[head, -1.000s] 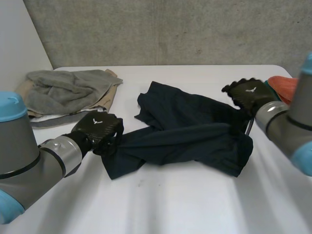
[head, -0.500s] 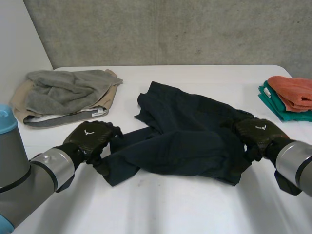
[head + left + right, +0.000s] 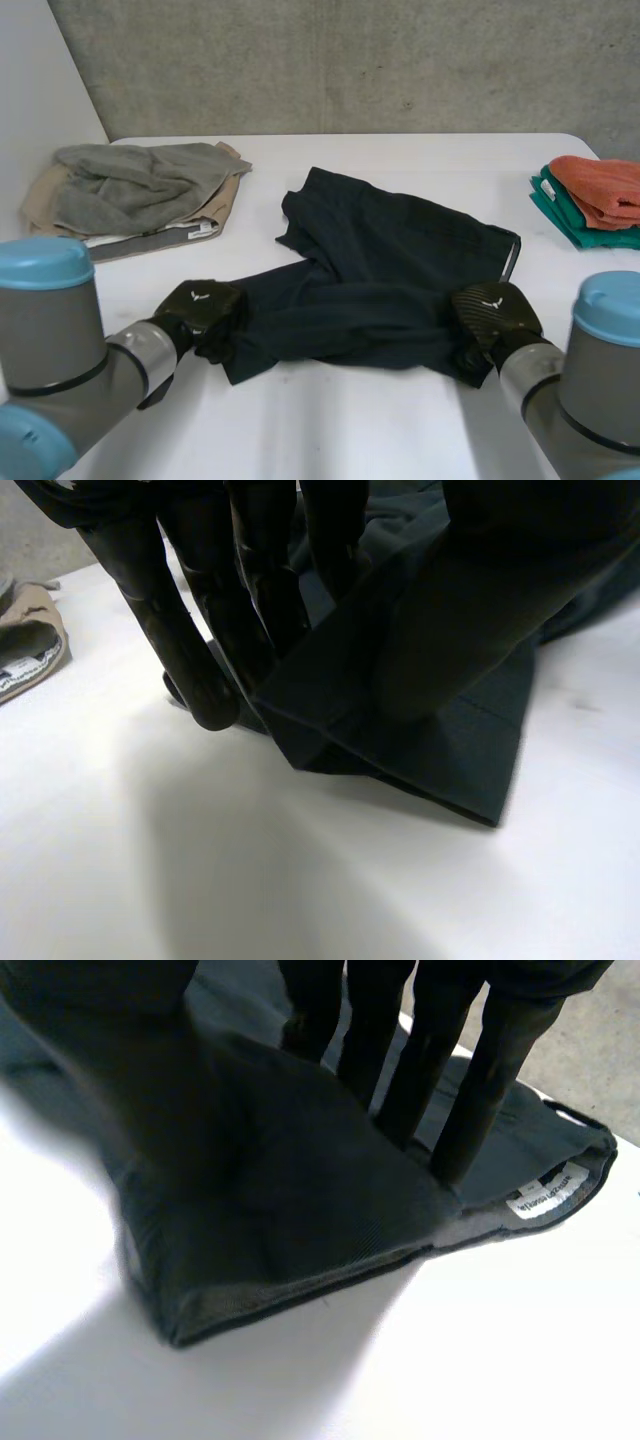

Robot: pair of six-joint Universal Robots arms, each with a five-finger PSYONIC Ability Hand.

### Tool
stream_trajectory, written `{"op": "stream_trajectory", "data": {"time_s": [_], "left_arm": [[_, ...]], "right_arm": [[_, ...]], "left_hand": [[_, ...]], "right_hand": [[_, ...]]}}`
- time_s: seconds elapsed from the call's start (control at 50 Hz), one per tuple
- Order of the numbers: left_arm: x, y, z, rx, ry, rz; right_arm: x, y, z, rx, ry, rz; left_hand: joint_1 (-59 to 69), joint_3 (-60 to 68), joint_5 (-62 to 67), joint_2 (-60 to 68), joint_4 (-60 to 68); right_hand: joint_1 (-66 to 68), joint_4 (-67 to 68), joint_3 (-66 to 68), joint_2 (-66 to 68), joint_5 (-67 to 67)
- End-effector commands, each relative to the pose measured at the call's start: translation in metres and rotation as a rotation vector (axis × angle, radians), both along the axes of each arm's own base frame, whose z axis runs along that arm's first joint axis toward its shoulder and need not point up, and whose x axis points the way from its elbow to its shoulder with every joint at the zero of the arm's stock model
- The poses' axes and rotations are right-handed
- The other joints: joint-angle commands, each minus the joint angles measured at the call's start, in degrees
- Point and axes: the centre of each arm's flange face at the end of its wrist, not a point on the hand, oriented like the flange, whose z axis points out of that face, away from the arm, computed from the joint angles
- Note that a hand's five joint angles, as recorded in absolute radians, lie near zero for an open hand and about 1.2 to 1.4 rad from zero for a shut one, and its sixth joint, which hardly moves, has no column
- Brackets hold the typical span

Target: Fold the laundry.

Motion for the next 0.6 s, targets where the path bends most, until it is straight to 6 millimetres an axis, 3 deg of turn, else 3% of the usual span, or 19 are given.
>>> {"op": "stream_trajectory", "data": {"time_s": [0.02, 0.06, 0.1, 0.12, 0.14, 0.16, 0.18, 0.2, 0.22, 0.24, 0.28, 0.32, 0.36, 0.4, 0.44, 0.54, 0.56, 0.6], "left_arm": [[-0.017, -0.042, 0.016, -0.143, 0.041, 0.004], [-0.024, -0.065, 0.040, -0.262, 0.068, 0.012], [-0.031, -0.090, 0.074, -0.429, 0.096, 0.018], [-0.034, -0.098, 0.088, -0.489, 0.110, 0.024], [-0.036, -0.114, 0.118, -0.625, 0.139, 0.037], [-0.039, -0.120, 0.135, -0.696, 0.160, 0.043], [-0.039, -0.125, 0.149, -0.756, 0.181, 0.052], [-0.040, -0.134, 0.181, -0.882, 0.237, 0.067], [-0.040, -0.137, 0.196, -0.945, 0.268, 0.080], [-0.039, -0.143, 0.226, -1.072, 0.333, 0.098], [-0.038, -0.144, 0.252, -1.177, 0.406, 0.109], [-0.036, -0.143, 0.280, -1.278, 0.502, 0.117], [-0.034, -0.144, 0.287, -1.294, 0.534, 0.121], [-0.027, -0.148, 0.292, -1.286, 0.547, 0.142], [-0.023, -0.152, 0.284, -1.232, 0.529, 0.160], [-0.021, -0.154, 0.239, -1.031, 0.456, 0.159], [-0.021, -0.153, 0.230, -0.994, 0.441, 0.154], [-0.023, -0.147, 0.196, -0.880, 0.390, 0.126]], "right_arm": [[0.019, -0.037, 0.002, -0.101, 0.091, 0.054], [0.025, -0.051, 0.015, -0.174, 0.112, 0.069], [0.035, -0.076, 0.045, -0.322, 0.120, 0.075], [0.043, -0.094, 0.071, -0.445, 0.099, 0.068], [0.047, -0.102, 0.085, -0.506, 0.077, 0.061], [0.051, -0.110, 0.100, -0.570, 0.049, 0.054], [0.058, -0.125, 0.136, -0.725, -0.028, 0.035], [0.061, -0.129, 0.148, -0.780, -0.054, 0.029], [0.064, -0.137, 0.180, -0.923, -0.133, 0.007], [0.064, -0.140, 0.195, -0.988, -0.171, -0.002], [0.063, -0.144, 0.233, -1.183, -0.295, -0.028], [0.059, -0.145, 0.258, -1.316, -0.391, -0.048], [0.054, -0.144, 0.277, -1.424, -0.485, -0.061], [0.051, -0.147, 0.280, -1.434, -0.501, -0.068], [0.053, -0.152, 0.275, -1.398, -0.503, -0.056], [0.064, -0.163, 0.230, -1.164, -0.456, 0.047], [0.067, -0.164, 0.213, -1.095, -0.438, 0.084], [0.071, -0.163, 0.191, -1.010, -0.414, 0.135]], "left_hand": [[14.30, 15.16, 15.37, 14.83, 14.87], [14.30, 15.16, 15.37, 14.83, 14.87], [14.30, 15.16, 15.37, 14.83, 14.87], [14.30, 15.16, 15.37, 14.83, 14.87], [14.30, 15.16, 15.37, 14.83, 14.87], [14.30, 15.16, 15.37, 14.83, 14.87], [14.30, 15.16, 15.37, 14.83, 14.87], [14.30, 15.16, 15.37, 14.83, 14.87], [14.30, 15.16, 15.37, 14.83, 14.87], [14.30, 15.16, 15.37, 14.83, 14.87], [14.30, 15.16, 15.37, 14.83, 14.87], [14.30, 15.16, 15.37, 14.83, 14.87], [14.30, 15.16, 15.37, 14.83, 14.87], [14.30, 15.16, 15.37, 14.83, 14.87], [14.30, 15.16, 15.37, 14.83, 14.87], [14.30, 15.16, 15.37, 14.83, 14.87], [14.30, 15.16, 15.37, 14.83, 14.87], [14.30, 15.16, 15.37, 14.83, 14.87]], "right_hand": [[21.15, 19.58, 20.31, 18.86, 21.21], [21.15, 19.58, 20.31, 18.86, 21.21], [21.15, 19.58, 20.31, 18.86, 21.21], [21.15, 19.58, 20.31, 18.86, 21.21], [21.15, 19.58, 20.31, 18.86, 21.21], [21.15, 19.58, 20.31, 18.86, 21.21], [21.15, 19.58, 20.31, 18.86, 21.21], [21.15, 19.58, 20.31, 18.86, 21.21], [21.15, 19.58, 20.31, 18.86, 21.21], [21.15, 19.58, 20.31, 18.86, 21.21], [21.15, 19.58, 20.31, 18.86, 21.21], [21.15, 19.58, 20.31, 18.86, 21.21], [21.15, 19.58, 20.31, 18.86, 21.21], [21.15, 19.58, 20.31, 18.86, 21.21], [21.15, 19.58, 20.31, 18.86, 21.21], [21.15, 19.58, 20.31, 18.86, 21.21], [21.15, 19.58, 20.31, 18.86, 21.21], [21.15, 19.58, 20.31, 18.86, 21.21]]}}
